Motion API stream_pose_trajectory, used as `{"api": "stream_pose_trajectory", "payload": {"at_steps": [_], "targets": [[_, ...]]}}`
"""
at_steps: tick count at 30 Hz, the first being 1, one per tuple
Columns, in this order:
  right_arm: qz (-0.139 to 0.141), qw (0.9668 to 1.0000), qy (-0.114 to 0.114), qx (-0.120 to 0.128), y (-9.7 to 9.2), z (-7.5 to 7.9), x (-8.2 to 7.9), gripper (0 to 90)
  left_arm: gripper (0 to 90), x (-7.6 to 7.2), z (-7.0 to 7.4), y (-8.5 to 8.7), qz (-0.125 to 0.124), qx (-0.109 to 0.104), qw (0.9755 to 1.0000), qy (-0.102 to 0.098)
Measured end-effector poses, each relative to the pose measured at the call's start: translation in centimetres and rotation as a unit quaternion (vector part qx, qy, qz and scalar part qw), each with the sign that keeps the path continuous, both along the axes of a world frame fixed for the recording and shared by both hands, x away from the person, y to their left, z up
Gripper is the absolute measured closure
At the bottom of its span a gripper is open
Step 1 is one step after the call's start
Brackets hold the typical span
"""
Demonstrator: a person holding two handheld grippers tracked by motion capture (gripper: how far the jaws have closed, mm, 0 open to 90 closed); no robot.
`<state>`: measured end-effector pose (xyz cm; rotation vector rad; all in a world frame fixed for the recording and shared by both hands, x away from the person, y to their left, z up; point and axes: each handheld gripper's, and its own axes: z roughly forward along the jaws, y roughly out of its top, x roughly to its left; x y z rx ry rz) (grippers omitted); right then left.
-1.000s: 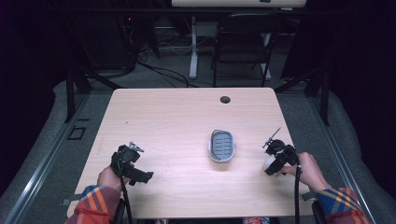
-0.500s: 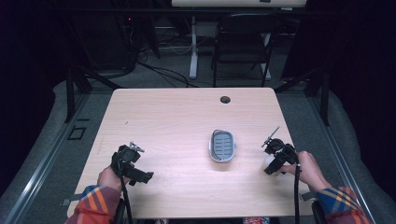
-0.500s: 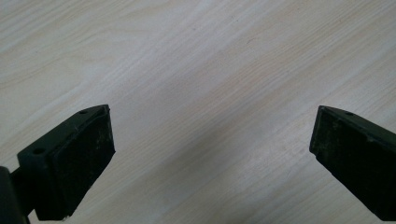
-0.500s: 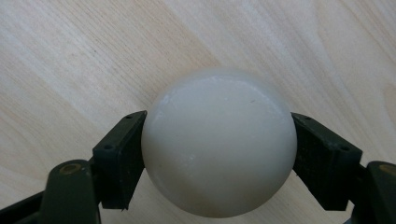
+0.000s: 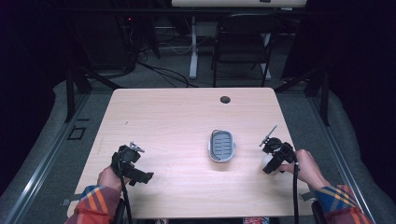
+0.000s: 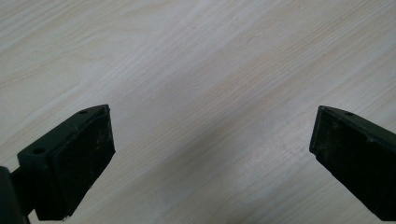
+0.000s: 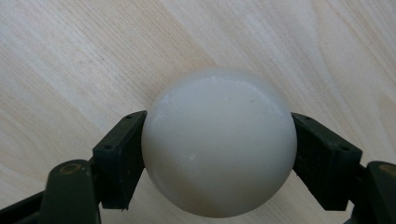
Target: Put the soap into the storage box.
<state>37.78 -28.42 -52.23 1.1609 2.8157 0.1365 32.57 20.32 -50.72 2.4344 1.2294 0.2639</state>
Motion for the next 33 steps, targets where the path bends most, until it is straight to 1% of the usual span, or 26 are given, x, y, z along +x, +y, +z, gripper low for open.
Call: {"api": "stream_pose_trajectory", "payload": {"at_steps": [1, 2, 4, 5, 7, 8, 9, 14, 17, 19, 21, 22, 23, 24, 26, 27, 28, 29, 32, 33], "targets": [[0.0, 1.0, 0.0, 0.0, 0.0, 0.0, 0.0, 24.0, 0.0, 0.0, 0.0, 0.0, 0.0, 0.0, 1.0, 0.0], [-0.003, 0.9999, -0.002, 0.01, 0.0, 0.1, 0.0, 24.1, 0.0, 0.0, 0.0, 0.0, 0.0, 0.0, 1.0, 0.0], [-0.002, 1.0, -0.003, 0.009, -0.1, 0.1, 0.0, 24.1, 0.0, 0.0, 0.0, 0.0, 0.0, 0.0, 1.0, 0.0], [-0.008, 0.9998, -0.006, 0.016, 0.0, 0.2, -0.1, 24.1, 0.0, 0.0, 0.0, 0.0, 0.0, 0.001, 1.0, 0.0], [0.004, 1.0, -0.004, 0.004, 0.1, 0.5, 0.0, 24.1, 0.0, 0.0, 0.0, 0.0, 0.001, 0.0, 1.0, 0.0], [0.002, 1.0, -0.005, 0.006, 0.2, 0.6, 0.0, 24.1, 0.0, 0.0, 0.0, 0.0, 0.001, 0.0, 1.0, 0.001], [0.009, 1.0, -0.001, 0.0, 0.3, 1.0, 0.1, 24.1, 0.0, 0.0, 0.0, 0.0, 0.0, 0.0, 1.0, 0.001], [0.003, 0.9999, -0.011, 0.01, 0.6, 1.3, 0.1, 24.1, 0.0, 0.0, 0.0, -0.1, -0.001, 0.001, 1.0, 0.0], [0.01, 0.9999, -0.01, 0.004, 0.8, 1.6, 0.3, 24.1, 0.0, 0.0, 0.0, 0.0, -0.002, 0.001, 1.0, 0.001], [0.013, 0.9998, -0.014, 0.002, 1.0, 1.9, 0.4, 24.1, 0.0, 0.0, 0.0, -0.1, 0.0, 0.002, 1.0, 0.0], [0.01, 0.9997, -0.016, 0.015, 1.2, 1.9, 0.4, 24.1, 0.0, 0.0, 0.0, -0.1, -0.001, 0.002, 1.0, 0.0], [0.011, 0.9996, -0.018, 0.017, 1.3, 2.1, 0.6, 24.1, 0.0, 0.0, 0.0, 0.0, -0.001, 0.001, 1.0, 0.0], [0.016, 0.9997, -0.017, 0.005, 1.4, 2.3, 0.7, 24.1, 0.0, 0.0, 0.0, 0.0, -0.002, 0.001, 1.0, 0.0], [0.014, 0.9996, -0.021, 0.011, 1.6, 2.3, 0.8, 24.1, 0.0, 0.0, 0.0, 0.0, -0.002, 0.001, 1.0, 0.0], [0.017, 0.9997, -0.018, 0.005, 1.8, 2.6, 1.0, 24.1, 0.0, 0.0, -0.1, 0.0, -0.002, 0.001, 1.0, 0.001], [0.019, 0.9996, -0.019, 0.009, 1.9, 2.6, 1.1, 24.1, 0.0, 0.0, -0.1, 0.0, -0.002, 0.001, 1.0, 0.001], [0.022, 0.9995, -0.022, 0.003, 2.0, 2.7, 1.2, 24.1, 0.0, 0.0, 0.0, 0.0, -0.002, 0.001, 1.0, 0.0], [0.019, 0.9996, -0.02, 0.011, 2.1, 2.7, 1.2, 24.1, 0.0, 0.0, -0.1, 0.0, -0.002, 0.0, 1.0, 0.001], [0.019, 0.9995, -0.022, 0.015, 2.4, 2.8, 1.5, 24.1, 0.0, 0.0, -0.1, 0.0, -0.002, 0.0, 1.0, 0.002], [0.024, 0.9994, -0.02, 0.01, 2.5, 2.9, 1.6, 24.1, 0.0, 0.0, -0.1, 0.0, -0.002, 0.0, 1.0, 0.002]]}}
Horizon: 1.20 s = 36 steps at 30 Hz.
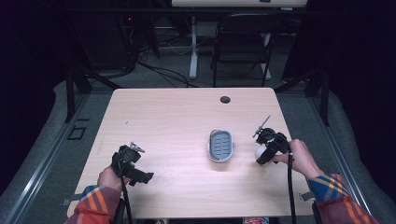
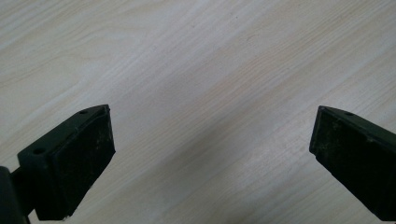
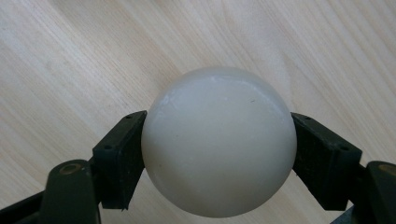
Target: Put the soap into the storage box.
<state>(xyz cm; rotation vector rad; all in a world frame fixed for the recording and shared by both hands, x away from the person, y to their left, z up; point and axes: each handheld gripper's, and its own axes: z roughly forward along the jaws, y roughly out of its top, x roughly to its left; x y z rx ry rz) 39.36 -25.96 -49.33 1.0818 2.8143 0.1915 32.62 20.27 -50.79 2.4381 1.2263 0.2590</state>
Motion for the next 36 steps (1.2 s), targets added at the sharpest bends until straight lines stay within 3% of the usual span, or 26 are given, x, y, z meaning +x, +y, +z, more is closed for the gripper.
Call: {"api": "stream_pose_trajectory", "payload": {"at_steps": [27, 28, 29, 36], "targets": [[0.027, 0.9996, -0.01, -0.006, 2.5, 1.7, 1.2, 24.1, 0.0, 0.2, -0.1, -0.2, -0.005, 0.004, 1.0, 0.004], [0.023, 0.9996, -0.011, 0.008, 2.7, 1.7, 1.2, 24.1, 0.0, 0.1, -0.1, -0.2, -0.004, 0.004, 1.0, 0.004], [0.028, 0.9996, -0.011, -0.001, 2.7, 1.8, 1.3, 24.1, 0.0, 0.1, -0.1, -0.2, -0.005, 0.002, 1.0, 0.003], [0.026, 0.9995, -0.019, 0.007, 3.1, 2.1, 1.5, 24.1, 0.0, 0.2, -0.1, -0.2, -0.005, 0.003, 1.0, 0.006]]}}
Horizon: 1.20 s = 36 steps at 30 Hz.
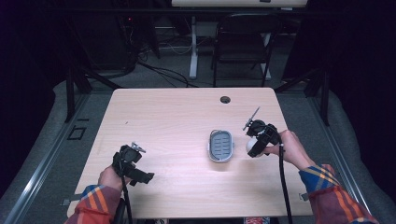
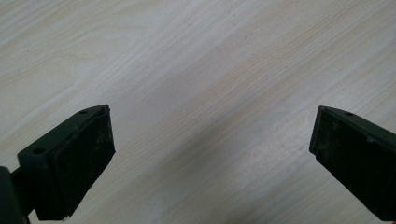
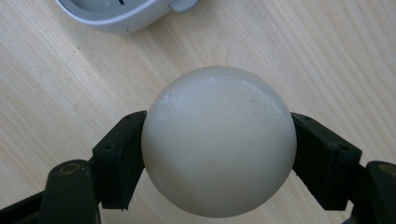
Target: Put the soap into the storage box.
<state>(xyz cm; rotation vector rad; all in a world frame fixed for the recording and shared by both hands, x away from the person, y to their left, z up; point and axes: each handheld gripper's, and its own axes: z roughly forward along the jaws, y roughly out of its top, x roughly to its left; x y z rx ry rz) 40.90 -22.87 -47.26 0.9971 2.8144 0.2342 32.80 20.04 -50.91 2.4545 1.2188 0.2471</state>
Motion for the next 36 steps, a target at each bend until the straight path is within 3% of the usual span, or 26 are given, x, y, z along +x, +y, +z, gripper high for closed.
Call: {"api": "stream_pose_trajectory", "payload": {"at_steps": [1, 2, 11, 12, 14, 17, 23, 27, 28, 36], "targets": [[0.003, 0.9999, 0.003, -0.011, 0.1, 0.3, 0.1, 24.1, 0.0, 0.0, 0.0, 0.0, -0.001, 0.001, 1.0, 0.002], [0.003, 1.0, -0.001, -0.002, 0.1, 0.2, 0.2, 24.1, 0.0, 0.1, 0.0, 0.0, -0.001, 0.001, 1.0, 0.002], [0.012, 0.9999, 0.0, -0.005, 1.0, 0.4, 0.7, 24.1, 0.0, 0.1, 0.0, -0.1, -0.003, 0.004, 1.0, 0.003], [0.011, 0.9999, 0.001, 0.004, 1.1, 0.4, 0.7, 24.1, 0.0, 0.1, 0.0, -0.1, -0.004, 0.004, 1.0, 0.002], [0.017, 0.9998, -0.003, -0.008, 1.4, 0.7, 0.9, 24.1, 0.0, 0.1, 0.0, -0.1, -0.005, 0.004, 1.0, 0.002], [0.015, 0.9999, -0.006, 0.006, 1.8, 0.8, 0.9, 24.1, 0.0, 0.1, 0.0, -0.2, -0.005, 0.004, 1.0, 0.003], [0.02, 0.9998, -0.009, 0.001, 2.3, 1.2, 1.1, 24.1, 0.0, 0.2, 0.0, -0.2, -0.003, 0.003, 1.0, 0.003], [0.023, 0.9996, -0.009, 0.012, 2.8, 1.4, 1.2, 24.1, 0.0, 0.2, 0.0, -0.2, -0.004, 0.005, 1.0, 0.003], [0.025, 0.9996, -0.009, 0.002, 2.9, 1.5, 1.2, 24.1, 0.0, 0.2, 0.0, -0.2, -0.004, 0.005, 1.0, 0.002], [0.031, 0.9994, -0.013, 0.005, 3.4, 2.0, 1.5, 24.1, 0.4, 0.2, -0.1, -0.3, -0.005, 0.009, 0.9999, 0.005]]}}
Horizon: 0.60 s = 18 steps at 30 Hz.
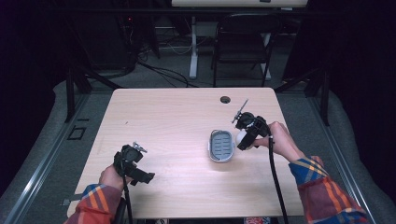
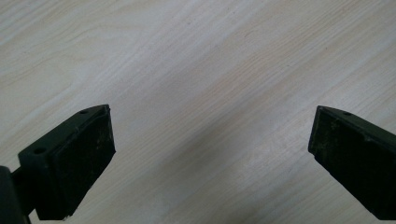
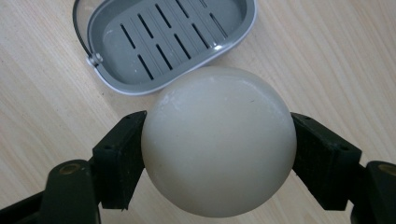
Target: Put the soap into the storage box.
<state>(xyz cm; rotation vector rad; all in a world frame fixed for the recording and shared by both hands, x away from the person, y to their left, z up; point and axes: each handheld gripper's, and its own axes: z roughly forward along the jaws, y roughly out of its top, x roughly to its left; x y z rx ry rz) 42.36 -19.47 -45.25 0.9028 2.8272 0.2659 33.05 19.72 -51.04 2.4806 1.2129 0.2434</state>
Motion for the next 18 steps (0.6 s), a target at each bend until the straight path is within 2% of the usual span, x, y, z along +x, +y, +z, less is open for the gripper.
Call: {"api": "stream_pose_trajectory", "payload": {"at_steps": [4, 5, 8, 9, 11, 18], "targets": [[0.0, 1.0, -0.003, 0.004, 0.3, 0.1, 0.2, 24.1, 0.1, -0.1, 0.1, -0.1, -0.001, 0.001, 1.0, -0.002], [0.002, 1.0, -0.002, -0.003, 0.4, 0.2, 0.3, 24.1, 0.1, -0.1, 0.1, 0.0, 0.001, 0.001, 1.0, -0.007], [-0.001, 1.0, -0.002, 0.007, 0.6, 0.1, 0.2, 24.1, 0.1, -0.1, 0.1, 0.0, -0.001, -0.001, 1.0, -0.006], [0.007, 0.9999, -0.004, -0.007, 0.8, 0.4, 0.3, 24.1, 0.0, -0.1, 0.1, 0.0, -0.001, 0.0, 1.0, -0.006], [0.007, 1.0, -0.002, 0.0, 0.9, 0.5, 0.4, 24.1, 0.0, -0.1, 0.1, 0.0, -0.002, -0.001, 1.0, -0.004], [0.012, 0.9999, -0.003, -0.001, 1.4, 0.8, 0.7, 24.1, 0.0, 0.0, 0.1, 0.0, -0.002, -0.002, 1.0, -0.003]]}}
